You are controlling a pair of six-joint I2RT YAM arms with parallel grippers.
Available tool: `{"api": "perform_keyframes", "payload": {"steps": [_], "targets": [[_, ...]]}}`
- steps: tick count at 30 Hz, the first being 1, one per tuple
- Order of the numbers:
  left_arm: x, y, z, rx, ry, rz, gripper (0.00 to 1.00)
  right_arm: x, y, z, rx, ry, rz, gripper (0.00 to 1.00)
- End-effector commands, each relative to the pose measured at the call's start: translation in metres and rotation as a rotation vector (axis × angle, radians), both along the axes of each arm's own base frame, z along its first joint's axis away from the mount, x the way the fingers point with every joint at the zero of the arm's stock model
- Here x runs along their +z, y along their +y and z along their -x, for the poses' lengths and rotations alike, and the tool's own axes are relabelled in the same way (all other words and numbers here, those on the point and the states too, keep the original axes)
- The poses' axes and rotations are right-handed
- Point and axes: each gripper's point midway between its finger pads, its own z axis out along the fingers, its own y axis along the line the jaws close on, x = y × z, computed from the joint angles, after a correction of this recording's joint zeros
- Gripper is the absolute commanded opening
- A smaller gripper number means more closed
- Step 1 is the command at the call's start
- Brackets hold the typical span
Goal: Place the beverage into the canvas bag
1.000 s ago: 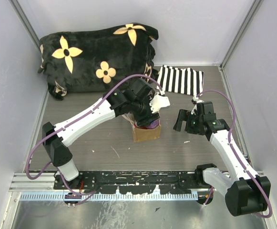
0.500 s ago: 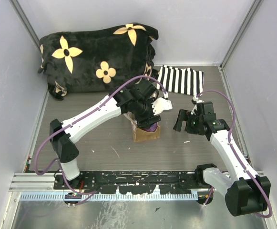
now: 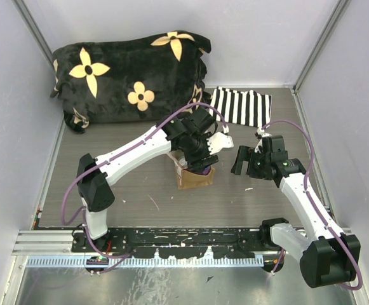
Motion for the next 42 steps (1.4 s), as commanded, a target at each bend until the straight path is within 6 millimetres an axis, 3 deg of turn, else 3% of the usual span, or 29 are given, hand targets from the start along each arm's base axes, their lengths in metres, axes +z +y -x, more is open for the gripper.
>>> {"api": "perform_keyframes", "payload": {"steps": [1, 37, 39, 42], "targets": [[-0.007, -0.016, 0.028, -0.060, 0.110, 0.033, 0.00, 0.003, 0.000, -0.006, -0.003, -0.029, -0.008, 1.00], [-0.085, -0.003, 0.019, -0.001, 0.126, -0.086, 0.00, -0.003, 0.000, -0.007, -0.005, -0.014, -0.006, 1.00], [-0.085, -0.003, 0.019, 0.003, 0.122, -0.088, 0.06, -0.004, 0.000, -0.006, -0.006, -0.012, -0.005, 1.00], [-0.080, -0.005, 0.018, 0.010, 0.115, -0.081, 0.42, -0.004, 0.000, -0.006, -0.005, -0.010, -0.006, 1.00]]}}
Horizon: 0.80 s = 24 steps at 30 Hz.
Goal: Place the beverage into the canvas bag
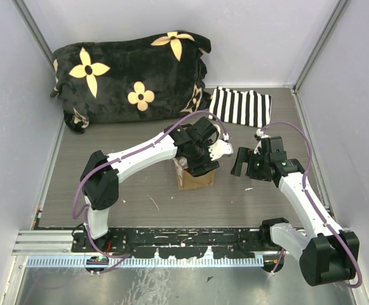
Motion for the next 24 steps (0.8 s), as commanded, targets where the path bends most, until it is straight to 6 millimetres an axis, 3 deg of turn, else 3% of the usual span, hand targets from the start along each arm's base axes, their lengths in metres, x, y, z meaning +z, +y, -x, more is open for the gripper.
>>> {"api": "perform_keyframes", "payload": {"steps": [1, 3, 6, 8, 10, 17, 19, 24], "targets": [[-0.019, 0.003, 0.024, -0.010, 0.095, -0.051, 0.56, 0.005, 0.001, -0.009, -0.004, -0.037, -0.009, 1.00], [-0.006, -0.001, 0.025, -0.009, 0.083, -0.024, 0.77, 0.005, 0.001, -0.009, -0.003, -0.038, -0.010, 1.00], [0.018, -0.007, 0.026, -0.011, 0.060, 0.023, 0.95, 0.005, 0.001, -0.009, -0.003, -0.038, -0.010, 1.00], [0.035, -0.011, 0.027, -0.009, 0.050, 0.057, 1.00, 0.005, 0.001, -0.009, -0.002, -0.038, -0.011, 1.00], [0.050, -0.015, 0.027, -0.004, 0.038, 0.090, 0.98, 0.006, 0.001, -0.009, -0.002, -0.041, -0.011, 1.00], [0.084, -0.021, 0.030, 0.007, 0.013, 0.163, 0.99, 0.007, 0.001, -0.008, -0.005, -0.045, -0.014, 1.00], [0.088, -0.019, 0.031, 0.006, 0.008, 0.172, 0.90, 0.007, 0.001, -0.008, -0.004, -0.046, -0.014, 1.00], [0.079, -0.015, 0.035, 0.007, 0.023, 0.160, 0.34, 0.007, 0.002, -0.008, -0.004, -0.044, -0.017, 1.00]]}}
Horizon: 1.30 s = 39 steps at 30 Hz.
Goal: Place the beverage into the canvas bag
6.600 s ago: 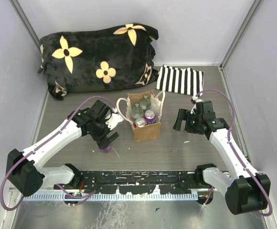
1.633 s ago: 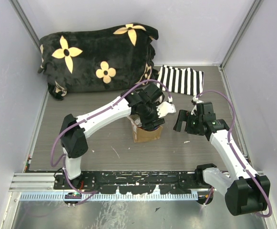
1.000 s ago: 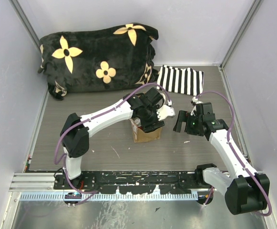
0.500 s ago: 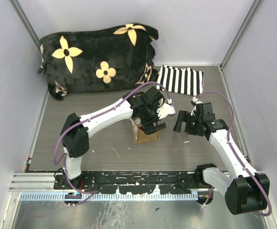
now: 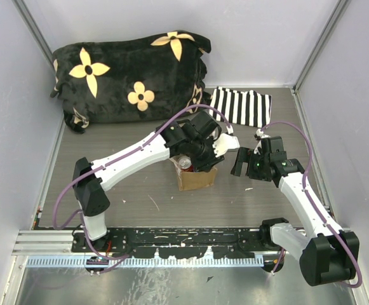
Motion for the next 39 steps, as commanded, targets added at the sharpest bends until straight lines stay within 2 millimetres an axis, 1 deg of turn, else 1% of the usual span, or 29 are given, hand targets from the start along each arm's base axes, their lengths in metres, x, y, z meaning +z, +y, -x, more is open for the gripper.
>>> {"api": "perform_keyframes", "payload": {"steps": [1, 2, 3, 4, 5, 10, 15, 17, 19, 21, 25, 30, 32, 36, 39], "targets": [[0.004, 0.003, 0.010, -0.012, 0.026, 0.020, 0.25, 0.008, 0.002, -0.009, -0.005, -0.045, -0.017, 1.00], [0.000, 0.004, 0.011, -0.012, 0.034, 0.014, 0.19, 0.008, 0.002, -0.008, -0.004, -0.046, -0.016, 1.00], [-0.003, 0.004, 0.012, -0.013, 0.039, 0.010, 0.15, 0.008, 0.001, -0.008, -0.005, -0.045, -0.016, 1.00], [-0.007, 0.004, 0.012, -0.011, 0.043, 0.005, 0.11, 0.008, 0.001, -0.008, -0.005, -0.045, -0.016, 1.00], [-0.009, 0.003, 0.012, -0.011, 0.045, 0.003, 0.10, 0.008, 0.001, -0.008, -0.005, -0.046, -0.014, 1.00], [-0.018, 0.001, 0.004, 0.004, 0.020, -0.007, 0.06, 0.006, 0.001, -0.008, -0.006, -0.041, -0.012, 1.00], [-0.021, -0.002, -0.005, 0.029, 0.010, 0.005, 0.05, 0.005, 0.000, -0.008, -0.005, -0.034, -0.007, 1.00], [-0.018, -0.002, -0.007, 0.037, 0.014, 0.016, 0.04, 0.003, 0.000, -0.008, -0.006, -0.031, -0.006, 1.00], [-0.009, -0.002, -0.009, 0.042, 0.012, 0.038, 0.04, 0.002, 0.000, -0.008, -0.006, -0.028, -0.005, 1.00], [-0.007, 0.000, -0.012, 0.045, 0.000, 0.039, 0.03, 0.001, 0.001, -0.009, -0.004, -0.027, -0.007, 1.00], [-0.022, 0.004, -0.024, 0.072, -0.013, 0.020, 0.00, 0.000, 0.001, -0.009, -0.002, -0.022, -0.009, 1.00], [-0.045, 0.004, -0.030, 0.088, -0.003, -0.008, 0.00, 0.002, 0.001, -0.009, -0.006, -0.028, -0.009, 1.00], [-0.058, 0.002, -0.034, 0.092, -0.005, -0.021, 0.00, 0.000, 0.001, -0.009, -0.005, -0.023, -0.008, 1.00], [-0.085, 0.003, -0.033, 0.108, 0.025, -0.056, 0.00, 0.000, 0.001, -0.009, -0.005, -0.022, -0.008, 1.00], [-0.096, 0.005, -0.032, 0.120, 0.041, -0.071, 0.00, 0.000, 0.001, -0.009, -0.006, -0.023, -0.006, 1.00]]}}
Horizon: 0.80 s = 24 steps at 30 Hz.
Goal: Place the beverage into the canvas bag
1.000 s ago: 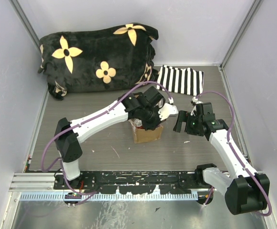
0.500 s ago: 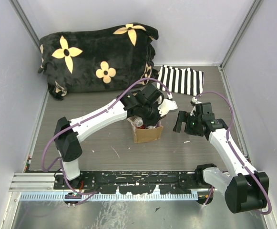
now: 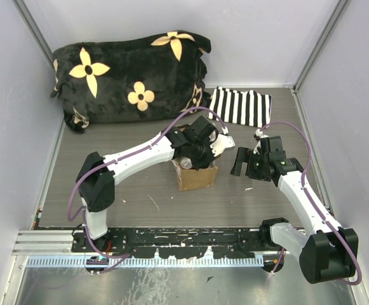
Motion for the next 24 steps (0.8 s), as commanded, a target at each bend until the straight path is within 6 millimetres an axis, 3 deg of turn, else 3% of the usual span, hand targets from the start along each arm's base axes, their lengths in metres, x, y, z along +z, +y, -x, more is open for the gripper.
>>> {"api": "perform_keyframes", "payload": {"steps": [1, 3, 5, 10, 15, 16, 21, 24], "targets": [[-0.038, 0.006, -0.001, 0.030, 0.034, -0.062, 0.00, 0.005, 0.001, -0.008, -0.005, -0.036, -0.009, 1.00], [-0.030, 0.006, -0.004, 0.038, 0.014, -0.052, 0.01, 0.005, 0.001, -0.008, -0.006, -0.036, -0.010, 1.00], [-0.013, 0.005, -0.009, 0.049, -0.023, -0.023, 0.10, 0.005, 0.001, -0.008, -0.005, -0.034, -0.010, 1.00], [0.059, 0.003, -0.016, 0.079, -0.106, 0.098, 0.60, 0.017, 0.002, -0.014, -0.017, -0.071, -0.022, 1.00], [0.118, 0.026, -0.017, 0.164, -0.128, 0.212, 0.96, 0.047, 0.006, -0.027, -0.018, -0.171, -0.053, 1.00], [0.126, 0.034, -0.017, 0.189, -0.118, 0.232, 0.99, 0.053, 0.006, -0.029, -0.019, -0.185, -0.057, 1.00], [0.151, 0.081, -0.014, 0.303, -0.100, 0.279, 0.98, 0.067, 0.012, -0.039, -0.013, -0.201, -0.088, 1.00], [0.150, 0.110, -0.007, 0.358, -0.086, 0.269, 0.98, 0.070, 0.018, -0.042, -0.006, -0.204, -0.117, 1.00]]}}
